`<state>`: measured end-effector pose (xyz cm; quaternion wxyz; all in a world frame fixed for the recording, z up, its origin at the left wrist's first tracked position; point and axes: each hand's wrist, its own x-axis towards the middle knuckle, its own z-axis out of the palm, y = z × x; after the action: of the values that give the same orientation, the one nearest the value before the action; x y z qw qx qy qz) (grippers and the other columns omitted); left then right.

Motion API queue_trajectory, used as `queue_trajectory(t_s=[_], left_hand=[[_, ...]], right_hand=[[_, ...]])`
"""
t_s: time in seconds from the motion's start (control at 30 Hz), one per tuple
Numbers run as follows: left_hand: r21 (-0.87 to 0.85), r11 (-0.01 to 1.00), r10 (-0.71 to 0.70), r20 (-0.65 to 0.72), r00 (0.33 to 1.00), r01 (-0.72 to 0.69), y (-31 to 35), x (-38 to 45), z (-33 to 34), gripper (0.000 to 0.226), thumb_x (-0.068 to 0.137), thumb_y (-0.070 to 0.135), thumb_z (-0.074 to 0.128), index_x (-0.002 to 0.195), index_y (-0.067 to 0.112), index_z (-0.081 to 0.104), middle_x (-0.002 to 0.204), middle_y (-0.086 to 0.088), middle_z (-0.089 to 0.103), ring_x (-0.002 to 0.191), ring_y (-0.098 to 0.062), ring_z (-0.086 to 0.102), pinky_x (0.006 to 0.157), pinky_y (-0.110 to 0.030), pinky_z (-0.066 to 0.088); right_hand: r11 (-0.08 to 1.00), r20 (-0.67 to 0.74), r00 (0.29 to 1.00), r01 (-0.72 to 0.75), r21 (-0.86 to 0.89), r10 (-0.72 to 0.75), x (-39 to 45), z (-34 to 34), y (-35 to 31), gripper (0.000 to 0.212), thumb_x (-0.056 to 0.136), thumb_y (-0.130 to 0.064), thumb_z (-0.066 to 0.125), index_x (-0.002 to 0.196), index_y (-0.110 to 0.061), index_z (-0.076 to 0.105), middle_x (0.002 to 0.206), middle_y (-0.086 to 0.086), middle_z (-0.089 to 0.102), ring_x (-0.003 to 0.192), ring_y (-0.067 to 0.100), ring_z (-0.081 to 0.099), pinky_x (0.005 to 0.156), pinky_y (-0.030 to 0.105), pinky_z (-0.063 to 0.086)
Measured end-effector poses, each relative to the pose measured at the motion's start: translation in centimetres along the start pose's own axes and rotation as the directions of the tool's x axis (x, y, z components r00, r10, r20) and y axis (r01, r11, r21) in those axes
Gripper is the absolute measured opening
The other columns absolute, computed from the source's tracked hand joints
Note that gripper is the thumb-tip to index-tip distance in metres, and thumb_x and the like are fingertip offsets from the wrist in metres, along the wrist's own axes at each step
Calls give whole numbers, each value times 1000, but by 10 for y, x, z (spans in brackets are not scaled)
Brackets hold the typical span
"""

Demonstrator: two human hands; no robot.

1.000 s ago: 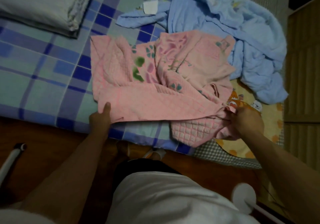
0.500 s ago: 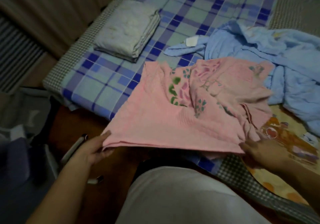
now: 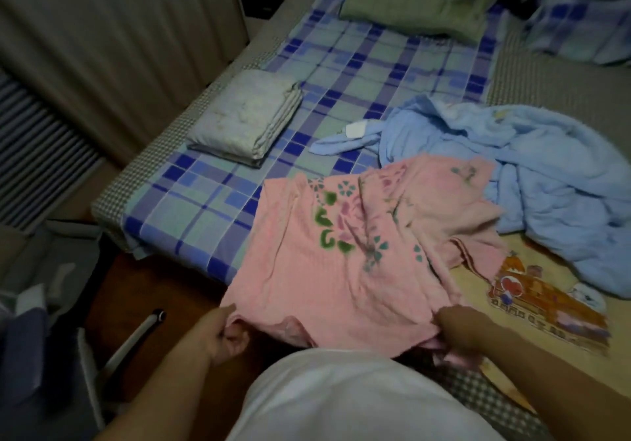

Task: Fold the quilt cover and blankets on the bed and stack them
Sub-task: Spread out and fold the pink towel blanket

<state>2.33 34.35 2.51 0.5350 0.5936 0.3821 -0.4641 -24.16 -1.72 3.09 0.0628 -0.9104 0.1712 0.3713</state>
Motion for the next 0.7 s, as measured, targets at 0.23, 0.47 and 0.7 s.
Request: queue_trajectory(t_s=[0.23, 0.47, 0.7], left_hand=[[-298, 705, 706, 384, 595, -644, 291, -230, 158, 41, 96, 11, 38, 70, 3, 69, 74, -14, 69, 70, -25, 72, 59, -33, 57], [-350, 403, 909, 258, 327, -845, 411, -428, 199, 33, 98, 20, 38, 106, 20, 71, 93, -2, 73, 82, -20, 71, 74, -39, 58], [-359, 498, 851, 26, 525, -789, 377, -315, 200, 33, 99, 12, 34, 98, 15, 67, 90, -6, 71, 71, -22, 70, 51, -39, 58]], right_hand=[[816, -655, 486, -342, 467, 579, -53, -316, 123, 19, 84, -15, 61, 99, -7, 69, 106, 25, 68, 96, 40, 66, 81, 42, 55], [830, -938, 117, -510, 226, 327, -207, -471, 145, 32, 75, -39, 75, 93, -14, 65, 88, 24, 67, 79, 40, 68, 62, 36, 51], [844, -990, 1, -523, 120, 142, -172, -397, 129, 11, 82, -12, 66, 92, -9, 64, 82, 20, 66, 65, 41, 65, 53, 35, 42]])
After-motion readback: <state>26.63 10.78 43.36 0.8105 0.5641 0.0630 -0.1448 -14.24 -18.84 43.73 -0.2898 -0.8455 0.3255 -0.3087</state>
